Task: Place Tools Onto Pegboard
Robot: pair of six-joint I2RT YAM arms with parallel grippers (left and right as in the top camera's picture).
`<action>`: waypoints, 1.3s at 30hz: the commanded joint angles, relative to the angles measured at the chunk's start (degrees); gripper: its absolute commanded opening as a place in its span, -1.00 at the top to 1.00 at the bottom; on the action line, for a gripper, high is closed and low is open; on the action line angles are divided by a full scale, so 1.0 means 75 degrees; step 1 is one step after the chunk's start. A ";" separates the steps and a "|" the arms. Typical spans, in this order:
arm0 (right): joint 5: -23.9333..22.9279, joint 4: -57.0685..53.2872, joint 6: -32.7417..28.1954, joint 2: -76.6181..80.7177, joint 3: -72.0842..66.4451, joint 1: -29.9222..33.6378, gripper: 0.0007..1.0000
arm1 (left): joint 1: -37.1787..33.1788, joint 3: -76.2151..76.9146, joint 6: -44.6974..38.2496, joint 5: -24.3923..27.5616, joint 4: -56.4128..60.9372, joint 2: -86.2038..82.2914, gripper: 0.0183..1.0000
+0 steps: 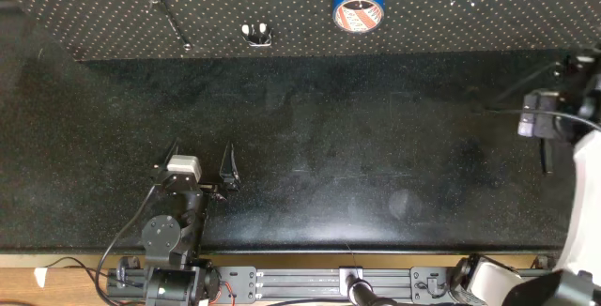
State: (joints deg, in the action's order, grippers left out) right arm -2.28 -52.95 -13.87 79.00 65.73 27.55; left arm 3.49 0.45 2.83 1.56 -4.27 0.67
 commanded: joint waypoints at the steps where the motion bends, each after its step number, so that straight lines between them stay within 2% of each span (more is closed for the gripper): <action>1: 0.1859 0.0484 -0.1052 0.0886 -0.0717 0.1483 -0.96 | 0.0017 -0.0017 -0.0017 0.0032 -0.0044 -0.0061 -0.99; 4: 0.1859 0.0688 -0.1947 0.1463 -0.0720 0.1553 -0.97 | 0.0017 -0.0017 -0.0017 0.0032 -0.0044 -0.0061 -0.99; 8: 0.1620 0.1163 -0.2060 0.2043 -0.0720 0.1714 -0.98 | 0.0017 -0.0017 -0.0017 0.0035 -0.0044 -0.0061 -0.99; 13: 0.1591 0.1405 -0.2632 0.2687 -0.0720 0.1810 -0.98 | 0.0017 -0.0017 -0.0017 0.0035 -0.0041 -0.0061 -0.99; 14: 0.1588 0.1393 -0.2975 0.2748 -0.0720 0.1810 -0.98 | 0.0017 -0.0017 -0.0017 0.0032 -0.0041 -0.0061 -0.99; 19: 0.1562 0.1387 -0.3287 0.3150 -0.0720 0.1807 -0.98 | 0.0017 -0.0017 -0.0017 0.0032 -0.0044 -0.0061 -0.99; 20: 0.1361 0.1384 -0.3308 0.3156 -0.0720 0.1807 -0.98 | 0.0017 -0.0017 -0.0017 0.0032 -0.0044 -0.0061 -0.99; 21: 0.1014 0.1384 -0.3308 0.3162 -0.0720 0.1807 -0.77 | 0.0017 -0.0017 -0.0017 0.0032 -0.0044 -0.0061 -0.99; 22: 0.0901 0.1367 -0.3308 0.3162 -0.0720 0.1807 -0.20 | 0.0017 -0.0017 -0.0017 0.0035 -0.0044 -0.0061 -0.99; 23: 0.0898 0.1329 -0.3308 0.3162 -0.0723 0.1807 0.26 | 0.0017 -0.0017 -0.0017 0.0035 -0.0041 -0.0061 -0.99; 24: 0.0901 0.1314 -0.3308 0.3162 -0.0723 0.1807 0.59 | 0.0017 -0.0017 -0.0017 0.0032 -0.0041 -0.0061 -0.99; 25: 0.0901 0.1300 -0.3308 0.3162 -0.0723 0.1810 0.84 | 0.0017 -0.0017 -0.0017 0.0035 -0.0044 -0.0064 -1.00; 26: 0.0906 0.1306 -0.3241 0.3162 -0.0723 0.1801 0.85 | 0.0017 -0.0017 -0.0017 0.0032 -0.0041 -0.0061 -0.99; 27: 0.1276 0.1341 -0.3150 0.3077 -0.0723 0.1784 0.85 | 0.0017 -0.0017 -0.0017 0.0032 -0.0044 -0.0061 -0.99; 28: 0.1988 0.1393 -0.3098 0.2704 -0.0723 0.1766 0.85 | 0.0017 -0.0017 -0.0017 0.0032 -0.0044 -0.0061 -0.99; 29: 0.2742 0.1419 -0.2795 0.1985 -0.0723 0.1737 0.85 | 0.0017 -0.0017 -0.0017 0.0032 -0.0044 -0.0064 -0.99; 30: 0.3037 0.1513 -0.1871 0.0979 -0.0723 0.1617 0.85 | 0.0017 -0.0017 -0.0017 0.0035 -0.0044 -0.0061 -0.99; 31: 0.3034 0.1565 -0.1081 -0.0026 -0.0723 0.1241 0.85 | 0.0017 -0.0017 -0.0017 0.0032 -0.0044 -0.0061 -0.99; 35: 0.3025 0.2014 0.0335 -0.2119 -0.0723 -0.0915 0.86 | 0.0017 -0.0017 -0.0017 0.0035 -0.0044 -0.0061 -0.99; 37: 0.2967 0.2649 0.0708 -0.2308 -0.0723 -0.2110 0.85 | 0.0017 -0.0017 -0.0017 0.0032 -0.0041 -0.0061 -1.00; 39: 0.2964 0.2830 0.0705 -0.2159 -0.0723 -0.2576 0.85 | 0.0017 -0.0017 -0.0017 0.0035 -0.0041 -0.0061 -0.99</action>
State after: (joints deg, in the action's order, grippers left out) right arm 19.68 -32.47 -10.37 62.54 59.99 9.47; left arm 3.49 0.45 2.83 1.56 -4.27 0.67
